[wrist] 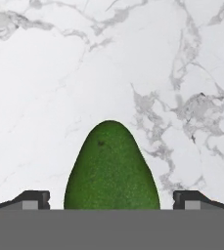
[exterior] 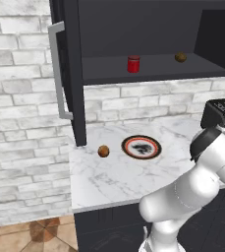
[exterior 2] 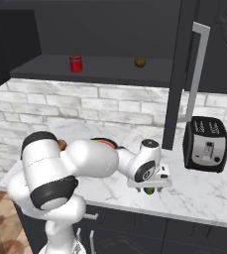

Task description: Pick the avocado and bread from the counter and place them on the plate. Then pick the jam from the cabinet and place it next to the plate. Lastly close the cabinet door.

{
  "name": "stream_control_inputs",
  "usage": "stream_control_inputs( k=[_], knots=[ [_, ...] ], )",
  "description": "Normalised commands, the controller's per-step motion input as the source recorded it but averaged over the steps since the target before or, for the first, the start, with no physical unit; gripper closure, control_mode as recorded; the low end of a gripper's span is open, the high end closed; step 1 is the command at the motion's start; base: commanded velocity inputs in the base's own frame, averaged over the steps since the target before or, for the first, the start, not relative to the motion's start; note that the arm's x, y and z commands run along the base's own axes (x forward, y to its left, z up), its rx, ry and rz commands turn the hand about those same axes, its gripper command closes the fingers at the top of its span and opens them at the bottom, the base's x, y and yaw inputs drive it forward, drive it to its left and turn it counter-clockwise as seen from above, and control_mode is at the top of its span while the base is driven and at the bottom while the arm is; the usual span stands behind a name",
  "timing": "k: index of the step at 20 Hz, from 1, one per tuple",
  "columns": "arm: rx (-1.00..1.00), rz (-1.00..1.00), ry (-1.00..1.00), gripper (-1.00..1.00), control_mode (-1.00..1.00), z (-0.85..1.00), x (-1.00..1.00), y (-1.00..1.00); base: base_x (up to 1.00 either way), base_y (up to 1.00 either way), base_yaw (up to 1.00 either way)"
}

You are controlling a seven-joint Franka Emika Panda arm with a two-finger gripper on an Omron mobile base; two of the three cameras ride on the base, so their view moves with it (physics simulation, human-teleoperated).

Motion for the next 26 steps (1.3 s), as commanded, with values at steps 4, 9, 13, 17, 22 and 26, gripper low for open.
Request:
stream_control_inputs(
  k=[4, 9, 13, 17, 22, 26],
  knots=[
    [0.00, 0.01, 0.01, -1.00, -1.00, -0.33, 0.00, 0.00, 0.00, 0.00, 0.00],
    [0.00, 0.01, 0.01, 1.00, -1.00, -0.33, 0.00, 0.00, 0.00, 0.00, 0.00],
    [0.00, 0.04, 0.00, 1.00, -1.00, -0.16, 0.00, 0.00, 0.00, 0.00, 0.00],
    [0.04, 0.08, -0.11, 1.00, -1.00, 0.19, -0.18, 0.00, 0.00, 0.00, 0.00],
    [0.00, 0.04, -0.19, 1.00, -1.00, 0.54, -0.10, 0.45, 0.00, 0.00, 0.00],
    [-0.01, 0.00, -0.15, 1.00, -1.00, 0.58, 0.00, 0.97, 0.00, 0.00, 0.00]
  ],
)
